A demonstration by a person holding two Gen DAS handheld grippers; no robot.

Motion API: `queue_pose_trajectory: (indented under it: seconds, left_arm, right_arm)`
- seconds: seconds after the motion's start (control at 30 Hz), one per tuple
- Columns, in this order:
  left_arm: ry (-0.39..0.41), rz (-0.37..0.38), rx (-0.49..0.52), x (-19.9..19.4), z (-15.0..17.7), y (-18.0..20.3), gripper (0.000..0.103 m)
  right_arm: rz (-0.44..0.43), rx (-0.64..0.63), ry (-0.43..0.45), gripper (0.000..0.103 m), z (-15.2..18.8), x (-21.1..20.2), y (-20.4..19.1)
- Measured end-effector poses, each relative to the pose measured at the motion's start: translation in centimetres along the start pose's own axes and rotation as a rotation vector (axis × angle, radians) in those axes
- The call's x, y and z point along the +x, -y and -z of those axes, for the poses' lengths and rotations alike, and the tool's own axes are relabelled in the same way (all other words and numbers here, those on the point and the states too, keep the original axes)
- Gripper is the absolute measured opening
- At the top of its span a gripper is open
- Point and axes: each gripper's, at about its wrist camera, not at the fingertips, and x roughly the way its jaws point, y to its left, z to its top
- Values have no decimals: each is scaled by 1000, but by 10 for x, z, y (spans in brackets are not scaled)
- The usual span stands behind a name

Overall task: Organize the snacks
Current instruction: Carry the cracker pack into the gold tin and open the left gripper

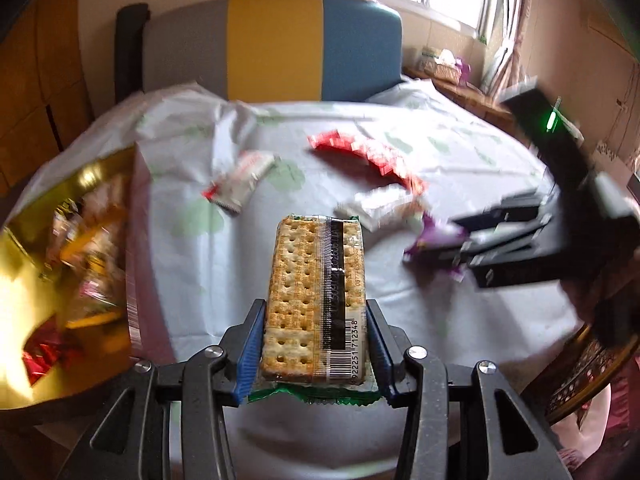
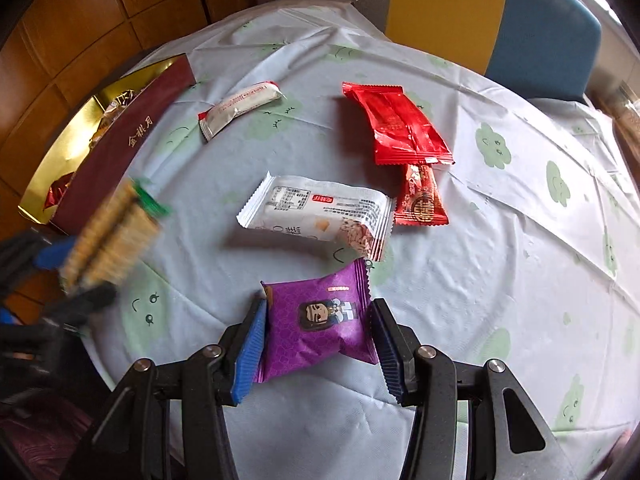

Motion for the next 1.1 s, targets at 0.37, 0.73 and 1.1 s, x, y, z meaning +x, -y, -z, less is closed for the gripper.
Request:
queue_pose_trajectory:
  seconds: [0.37,0.73,1.1]
  left_arm:
    - [142,-248,-151,-64,-27,-51,48]
    - [253,-558,-385,-120,-22,-139,48]
    - [314,-753,-522,-164,-2,-198,48]
  right_arm:
    - [3,4,11,52,2,7,-5]
    - [5,1,16,52,3,7,-4]
    - [2,5,16,52,3,7,-5]
